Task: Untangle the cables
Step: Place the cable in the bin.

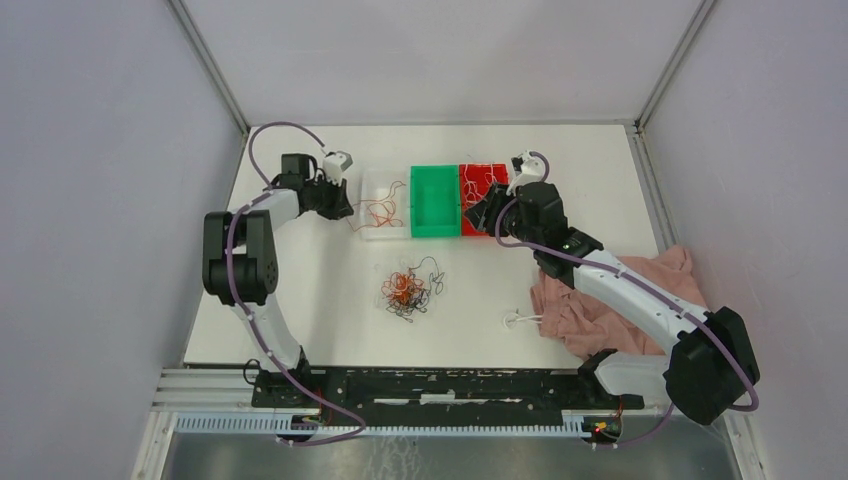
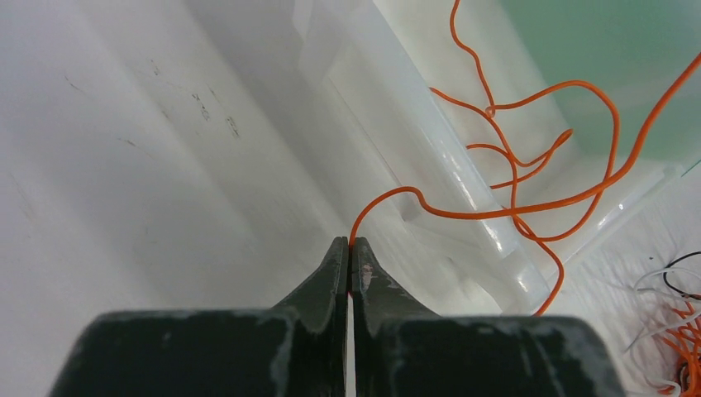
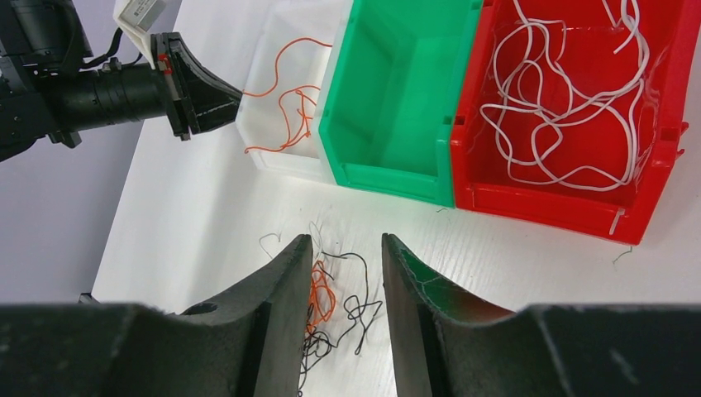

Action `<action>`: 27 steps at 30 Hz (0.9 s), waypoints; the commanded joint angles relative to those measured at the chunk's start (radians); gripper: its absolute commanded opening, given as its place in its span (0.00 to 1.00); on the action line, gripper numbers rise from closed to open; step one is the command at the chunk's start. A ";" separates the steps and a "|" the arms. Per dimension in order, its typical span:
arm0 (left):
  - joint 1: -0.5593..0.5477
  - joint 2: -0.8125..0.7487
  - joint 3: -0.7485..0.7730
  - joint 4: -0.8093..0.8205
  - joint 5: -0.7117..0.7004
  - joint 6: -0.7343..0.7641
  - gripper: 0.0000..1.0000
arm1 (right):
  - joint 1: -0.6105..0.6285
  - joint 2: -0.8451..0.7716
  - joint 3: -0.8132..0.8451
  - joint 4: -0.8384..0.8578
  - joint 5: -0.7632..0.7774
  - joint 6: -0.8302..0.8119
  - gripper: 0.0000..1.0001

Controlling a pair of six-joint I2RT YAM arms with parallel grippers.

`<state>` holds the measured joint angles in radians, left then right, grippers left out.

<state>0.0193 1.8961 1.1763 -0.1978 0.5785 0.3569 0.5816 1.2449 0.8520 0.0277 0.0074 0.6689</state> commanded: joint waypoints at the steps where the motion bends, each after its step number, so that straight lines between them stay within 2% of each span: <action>1: -0.005 -0.112 0.004 0.069 0.007 -0.042 0.03 | -0.003 -0.013 -0.007 0.031 -0.001 0.014 0.42; 10: -0.056 -0.246 0.011 0.085 0.029 -0.148 0.03 | -0.003 0.009 -0.017 0.062 -0.021 0.048 0.40; 18: -0.152 -0.250 0.011 0.121 0.005 -0.209 0.03 | -0.003 0.001 -0.023 0.050 -0.018 0.043 0.40; 23: -0.202 -0.181 0.017 0.205 -0.111 -0.210 0.03 | -0.003 -0.011 -0.028 0.046 -0.015 0.043 0.40; 27: -0.257 -0.113 0.018 0.291 -0.300 -0.149 0.03 | -0.003 -0.017 -0.031 0.034 -0.011 0.042 0.40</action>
<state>-0.1970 1.7210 1.1717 -0.0380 0.4786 0.1871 0.5816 1.2522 0.8268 0.0414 -0.0036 0.7036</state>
